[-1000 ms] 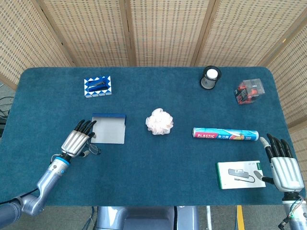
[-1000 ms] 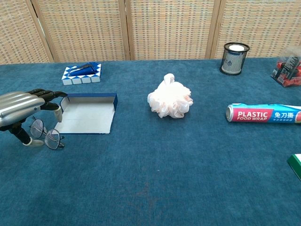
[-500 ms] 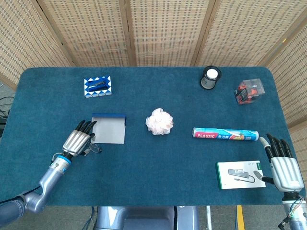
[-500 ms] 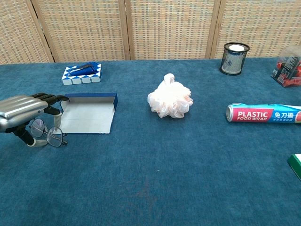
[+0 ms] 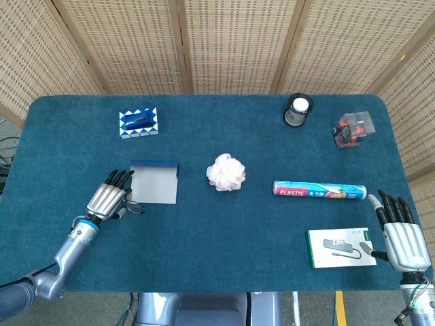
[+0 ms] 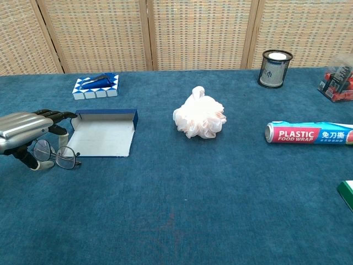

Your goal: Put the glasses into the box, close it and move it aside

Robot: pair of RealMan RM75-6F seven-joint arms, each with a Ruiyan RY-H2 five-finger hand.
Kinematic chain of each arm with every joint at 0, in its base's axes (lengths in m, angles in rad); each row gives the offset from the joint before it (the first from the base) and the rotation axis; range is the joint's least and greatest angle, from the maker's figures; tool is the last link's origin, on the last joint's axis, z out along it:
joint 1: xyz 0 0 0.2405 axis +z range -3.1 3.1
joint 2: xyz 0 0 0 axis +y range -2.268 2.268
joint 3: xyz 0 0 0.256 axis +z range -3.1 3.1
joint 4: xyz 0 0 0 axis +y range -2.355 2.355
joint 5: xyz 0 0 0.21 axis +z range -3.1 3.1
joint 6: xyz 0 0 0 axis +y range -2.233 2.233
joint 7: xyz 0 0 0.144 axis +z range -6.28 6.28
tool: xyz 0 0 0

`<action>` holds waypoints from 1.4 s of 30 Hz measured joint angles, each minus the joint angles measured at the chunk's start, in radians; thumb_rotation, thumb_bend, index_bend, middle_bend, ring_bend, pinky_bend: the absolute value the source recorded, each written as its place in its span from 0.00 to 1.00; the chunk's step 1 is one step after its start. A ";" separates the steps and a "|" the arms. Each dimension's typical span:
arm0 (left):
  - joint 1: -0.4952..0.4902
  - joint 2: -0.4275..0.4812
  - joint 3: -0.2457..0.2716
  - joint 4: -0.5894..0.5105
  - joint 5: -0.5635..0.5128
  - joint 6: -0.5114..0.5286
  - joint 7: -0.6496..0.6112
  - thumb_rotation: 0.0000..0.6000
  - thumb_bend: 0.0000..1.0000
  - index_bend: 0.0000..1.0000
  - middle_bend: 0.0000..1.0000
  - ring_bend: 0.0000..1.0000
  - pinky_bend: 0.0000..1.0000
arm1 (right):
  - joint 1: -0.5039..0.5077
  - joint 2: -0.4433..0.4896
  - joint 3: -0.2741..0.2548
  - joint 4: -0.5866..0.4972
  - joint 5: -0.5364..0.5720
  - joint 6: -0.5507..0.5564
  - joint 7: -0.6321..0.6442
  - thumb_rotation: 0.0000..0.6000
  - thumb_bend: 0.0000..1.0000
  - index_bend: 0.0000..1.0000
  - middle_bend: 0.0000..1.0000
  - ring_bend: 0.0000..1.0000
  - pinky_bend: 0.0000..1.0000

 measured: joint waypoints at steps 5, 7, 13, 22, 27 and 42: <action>0.000 0.001 0.001 0.000 -0.007 -0.002 0.004 1.00 0.40 0.55 0.00 0.00 0.00 | 0.000 0.000 0.000 -0.001 0.001 -0.001 -0.001 1.00 0.00 0.00 0.00 0.00 0.00; 0.000 0.002 0.002 0.000 -0.009 -0.002 0.008 1.00 0.42 0.56 0.00 0.00 0.00 | 0.000 0.000 0.000 -0.001 0.002 -0.001 -0.001 1.00 0.00 0.00 0.00 0.00 0.00; 0.001 0.006 0.004 -0.004 -0.018 -0.003 0.015 1.00 0.43 0.59 0.00 0.00 0.00 | 0.000 0.001 0.000 -0.001 0.001 -0.001 -0.001 1.00 0.00 0.00 0.00 0.00 0.00; 0.003 0.018 0.004 -0.020 -0.020 0.015 0.032 1.00 0.43 0.60 0.00 0.00 0.00 | 0.001 0.001 0.000 -0.001 0.002 -0.002 -0.001 1.00 0.00 0.00 0.00 0.00 0.00; 0.004 0.032 0.001 -0.048 -0.015 0.036 0.039 1.00 0.44 0.61 0.00 0.00 0.00 | 0.001 0.001 0.000 -0.002 0.001 -0.002 0.000 1.00 0.00 0.00 0.00 0.00 0.00; -0.029 0.078 -0.058 -0.184 -0.031 0.072 0.094 1.00 0.44 0.61 0.00 0.00 0.00 | 0.001 0.002 -0.002 0.000 -0.001 -0.003 0.008 1.00 0.00 0.00 0.00 0.00 0.00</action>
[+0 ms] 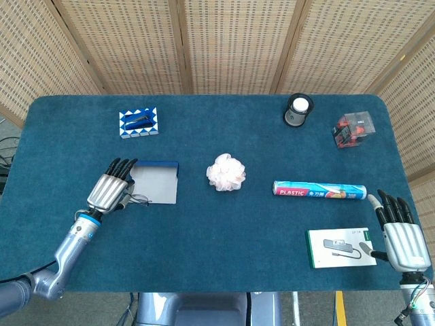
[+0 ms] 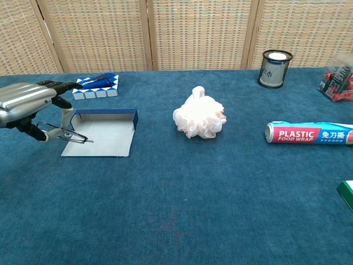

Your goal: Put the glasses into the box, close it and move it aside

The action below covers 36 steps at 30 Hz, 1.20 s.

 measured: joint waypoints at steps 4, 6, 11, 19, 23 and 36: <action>-0.031 -0.025 -0.024 0.005 -0.008 -0.014 -0.001 1.00 0.44 0.61 0.00 0.00 0.00 | 0.000 0.000 0.000 0.000 0.000 -0.001 0.002 1.00 0.00 0.00 0.00 0.00 0.00; -0.050 -0.041 -0.038 0.020 -0.017 -0.027 0.000 1.00 0.44 0.61 0.00 0.00 0.00 | 0.000 0.001 0.000 -0.001 0.000 -0.002 0.004 1.00 0.00 0.00 0.00 0.00 0.00; -0.093 -0.089 -0.070 0.080 -0.049 -0.066 0.004 1.00 0.44 0.61 0.00 0.00 0.00 | 0.003 0.003 0.000 -0.002 0.002 -0.007 0.009 1.00 0.00 0.00 0.00 0.00 0.00; -0.144 -0.166 -0.096 0.201 -0.083 -0.113 -0.023 1.00 0.44 0.61 0.00 0.00 0.00 | 0.007 0.009 -0.001 -0.005 0.004 -0.018 0.017 1.00 0.00 0.00 0.00 0.00 0.00; -0.165 -0.207 -0.099 0.274 -0.090 -0.136 -0.060 1.00 0.44 0.61 0.00 0.00 0.00 | 0.007 0.010 -0.002 -0.006 0.004 -0.019 0.019 1.00 0.00 0.00 0.00 0.00 0.00; -0.209 -0.293 -0.100 0.449 -0.094 -0.179 -0.163 1.00 0.44 0.61 0.00 0.00 0.00 | 0.008 0.011 -0.002 -0.008 0.005 -0.020 0.020 1.00 0.00 0.00 0.00 0.00 0.00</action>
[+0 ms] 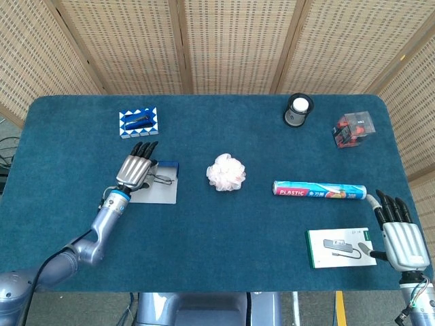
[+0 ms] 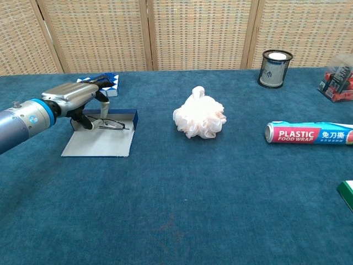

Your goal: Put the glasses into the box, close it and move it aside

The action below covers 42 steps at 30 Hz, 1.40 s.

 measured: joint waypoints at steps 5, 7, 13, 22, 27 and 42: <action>-0.013 -0.024 0.003 0.055 0.005 -0.008 -0.037 1.00 0.46 0.61 0.00 0.00 0.00 | 0.001 0.001 0.000 -0.001 0.001 -0.001 0.001 1.00 0.00 0.00 0.00 0.00 0.00; -0.017 -0.032 0.004 0.072 0.006 -0.010 -0.046 1.00 0.46 0.61 0.00 0.00 0.00 | 0.001 0.001 0.000 -0.001 0.001 -0.002 0.002 1.00 0.00 0.00 0.00 0.00 0.00; -0.031 -0.059 0.001 0.126 0.004 -0.016 -0.069 1.00 0.46 0.60 0.00 0.00 0.00 | 0.001 0.002 0.000 -0.002 0.002 -0.003 0.002 1.00 0.00 0.00 0.00 0.00 0.00; -0.033 -0.066 0.002 0.141 0.001 -0.012 -0.075 1.00 0.44 0.05 0.00 0.00 0.00 | 0.001 0.002 0.000 -0.002 0.002 -0.003 0.004 1.00 0.00 0.00 0.00 0.00 0.00; -0.021 -0.054 0.010 0.115 0.011 0.013 -0.082 1.00 0.43 0.00 0.00 0.00 0.00 | 0.002 0.002 -0.001 -0.002 0.001 -0.003 0.005 1.00 0.00 0.00 0.00 0.00 0.00; 0.036 0.033 0.044 -0.033 0.046 0.111 -0.051 1.00 0.14 0.00 0.00 0.00 0.00 | 0.001 0.002 -0.002 0.000 -0.002 0.000 0.009 1.00 0.00 0.00 0.00 0.00 0.00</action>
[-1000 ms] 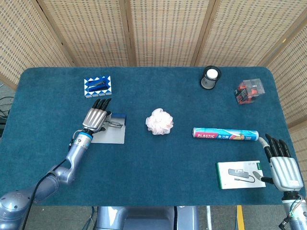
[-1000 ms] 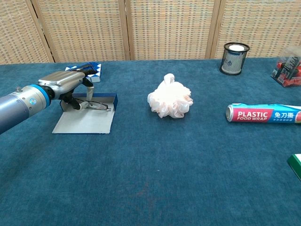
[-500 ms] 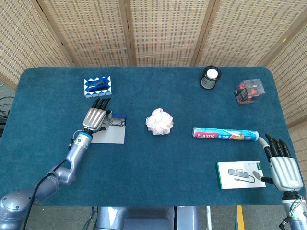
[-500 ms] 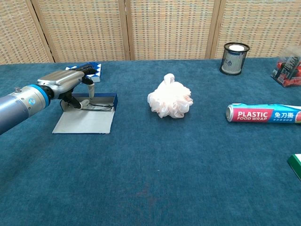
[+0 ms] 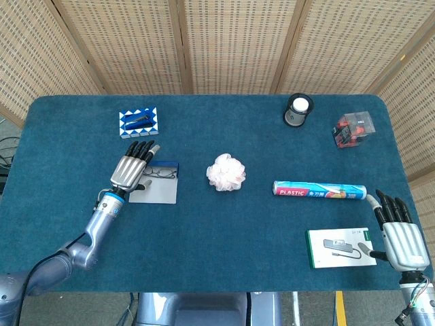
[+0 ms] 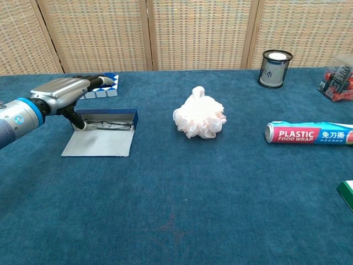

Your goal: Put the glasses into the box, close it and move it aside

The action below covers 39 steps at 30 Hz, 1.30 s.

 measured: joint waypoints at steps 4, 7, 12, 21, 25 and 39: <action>0.006 0.009 0.000 -0.029 0.003 0.024 0.054 1.00 0.12 0.00 0.00 0.00 0.00 | 0.000 0.000 -0.001 0.000 -0.001 0.001 0.001 1.00 0.00 0.00 0.00 0.00 0.00; 0.003 0.007 -0.006 -0.049 -0.007 0.025 0.098 1.00 0.12 0.00 0.00 0.00 0.00 | 0.000 0.000 -0.001 0.000 -0.001 0.000 0.002 1.00 0.00 0.00 0.00 0.00 0.00; -0.024 -0.027 -0.033 -0.052 -0.027 0.019 0.131 1.00 0.12 0.00 0.00 0.00 0.00 | 0.001 0.001 -0.001 0.000 -0.001 -0.002 0.004 1.00 0.00 0.00 0.00 0.00 0.00; -0.082 -0.099 -0.066 0.048 -0.059 -0.026 0.168 1.00 0.14 0.00 0.00 0.00 0.00 | 0.003 0.004 -0.002 0.001 -0.002 -0.006 0.014 1.00 0.00 0.00 0.00 0.00 0.00; -0.098 -0.122 -0.076 0.094 -0.075 -0.046 0.183 1.00 0.14 0.00 0.00 0.00 0.00 | 0.004 0.005 -0.002 0.002 -0.003 -0.008 0.017 1.00 0.00 0.00 0.00 0.00 0.00; -0.146 -0.180 -0.094 0.222 -0.083 -0.070 0.130 1.00 0.15 0.00 0.00 0.00 0.00 | 0.005 0.007 -0.002 -0.002 0.001 -0.013 0.017 1.00 0.00 0.00 0.00 0.00 0.00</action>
